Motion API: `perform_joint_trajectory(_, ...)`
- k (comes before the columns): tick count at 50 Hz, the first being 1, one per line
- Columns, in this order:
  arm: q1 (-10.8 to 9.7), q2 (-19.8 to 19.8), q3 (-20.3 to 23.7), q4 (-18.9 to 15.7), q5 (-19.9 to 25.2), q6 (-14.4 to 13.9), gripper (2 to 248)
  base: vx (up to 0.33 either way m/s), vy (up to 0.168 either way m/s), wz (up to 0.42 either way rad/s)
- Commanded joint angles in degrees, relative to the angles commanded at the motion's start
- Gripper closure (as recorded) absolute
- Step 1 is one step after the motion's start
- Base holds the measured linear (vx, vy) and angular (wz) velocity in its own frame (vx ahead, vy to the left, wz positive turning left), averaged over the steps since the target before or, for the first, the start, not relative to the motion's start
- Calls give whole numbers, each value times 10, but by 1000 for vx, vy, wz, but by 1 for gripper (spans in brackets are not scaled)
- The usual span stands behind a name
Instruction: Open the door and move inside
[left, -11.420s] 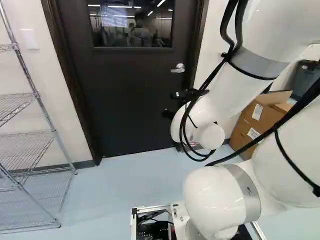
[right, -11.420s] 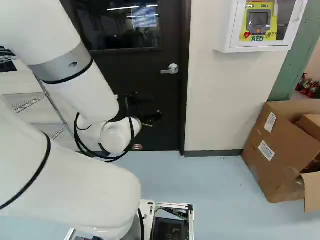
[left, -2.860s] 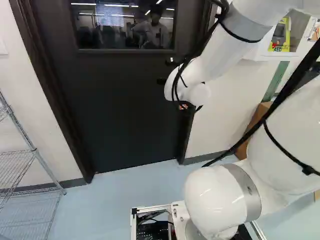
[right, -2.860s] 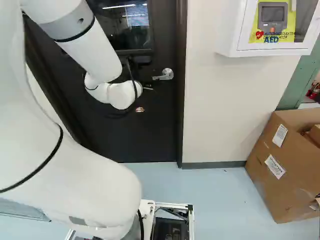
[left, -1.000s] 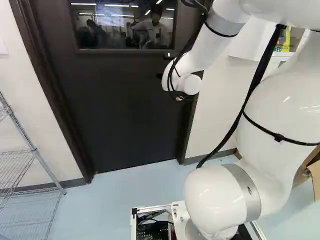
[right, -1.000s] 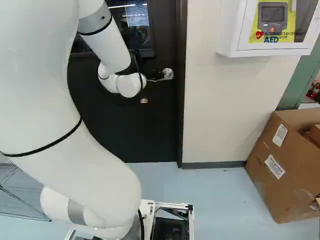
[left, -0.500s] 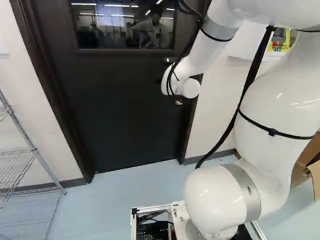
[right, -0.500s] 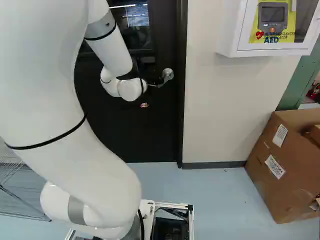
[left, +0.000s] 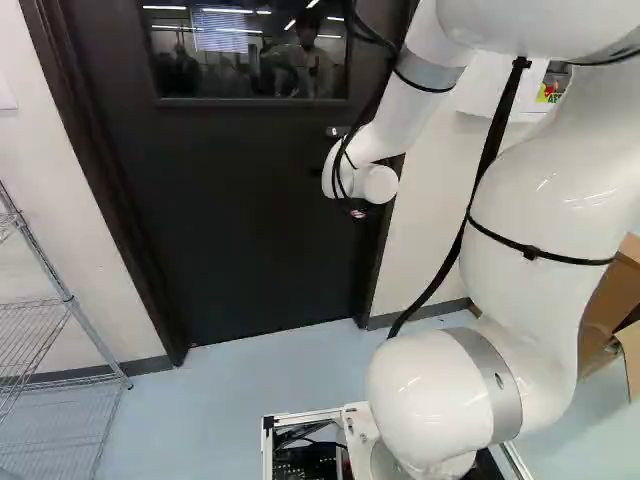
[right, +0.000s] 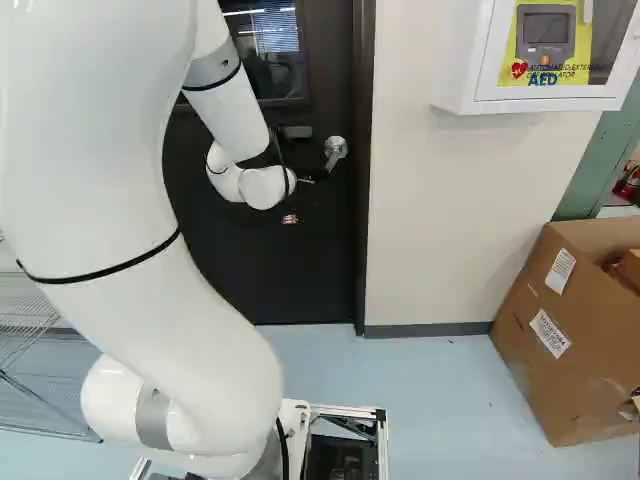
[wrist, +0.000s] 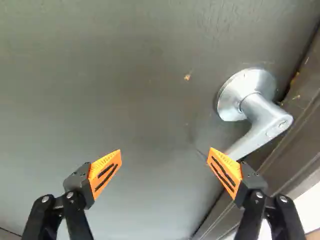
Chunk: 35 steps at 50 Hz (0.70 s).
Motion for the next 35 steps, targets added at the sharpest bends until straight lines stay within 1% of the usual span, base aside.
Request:
perform_joint_trajectory(10, 0, -11, 0, 0, 0, 0, 3, 0, 0, 0)
perform_joint_trajectory(23, 0, -15, -1, 0, 0, 0, 3, 0, 0, 0)
perform_joint_trajectory(35, 1, -40, -28, 5, 0, 0, 3, 0, 0, 0)
